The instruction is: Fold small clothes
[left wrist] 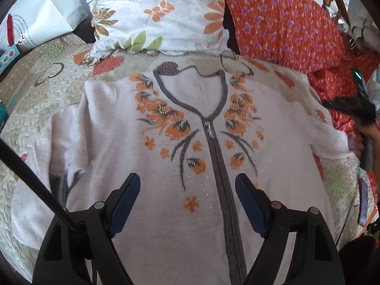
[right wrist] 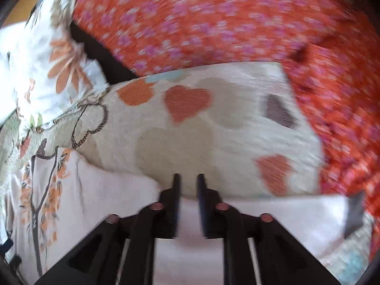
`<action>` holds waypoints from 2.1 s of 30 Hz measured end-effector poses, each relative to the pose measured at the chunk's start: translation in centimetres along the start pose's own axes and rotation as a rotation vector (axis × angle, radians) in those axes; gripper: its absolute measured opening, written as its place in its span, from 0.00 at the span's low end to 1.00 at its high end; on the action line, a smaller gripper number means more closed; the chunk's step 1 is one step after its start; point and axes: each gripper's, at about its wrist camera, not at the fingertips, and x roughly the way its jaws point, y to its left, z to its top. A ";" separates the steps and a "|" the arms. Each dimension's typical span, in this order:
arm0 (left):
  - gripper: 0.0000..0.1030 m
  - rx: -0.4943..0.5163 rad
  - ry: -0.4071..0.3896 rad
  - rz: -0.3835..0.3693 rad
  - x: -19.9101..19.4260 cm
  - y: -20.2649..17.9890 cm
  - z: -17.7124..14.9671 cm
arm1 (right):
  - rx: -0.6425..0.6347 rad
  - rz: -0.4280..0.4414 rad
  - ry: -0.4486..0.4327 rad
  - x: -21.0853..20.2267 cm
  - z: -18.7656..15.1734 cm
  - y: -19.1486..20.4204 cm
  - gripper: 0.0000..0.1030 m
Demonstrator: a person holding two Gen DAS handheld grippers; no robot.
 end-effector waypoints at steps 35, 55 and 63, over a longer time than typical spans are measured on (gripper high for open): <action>0.79 -0.372 -0.256 0.272 -10.4 18.1 1.0 | 0.219 0.107 -0.197 -9.0 0.2 -2.0 0.04; 0.82 -0.722 -0.336 0.260 -15.3 30.9 -2.2 | -0.396 0.545 0.219 3.2 -14.8 44.6 0.09; 0.82 -0.740 -0.354 0.259 -15.6 30.7 -2.0 | -0.490 0.610 0.230 0.4 -15.6 45.1 0.15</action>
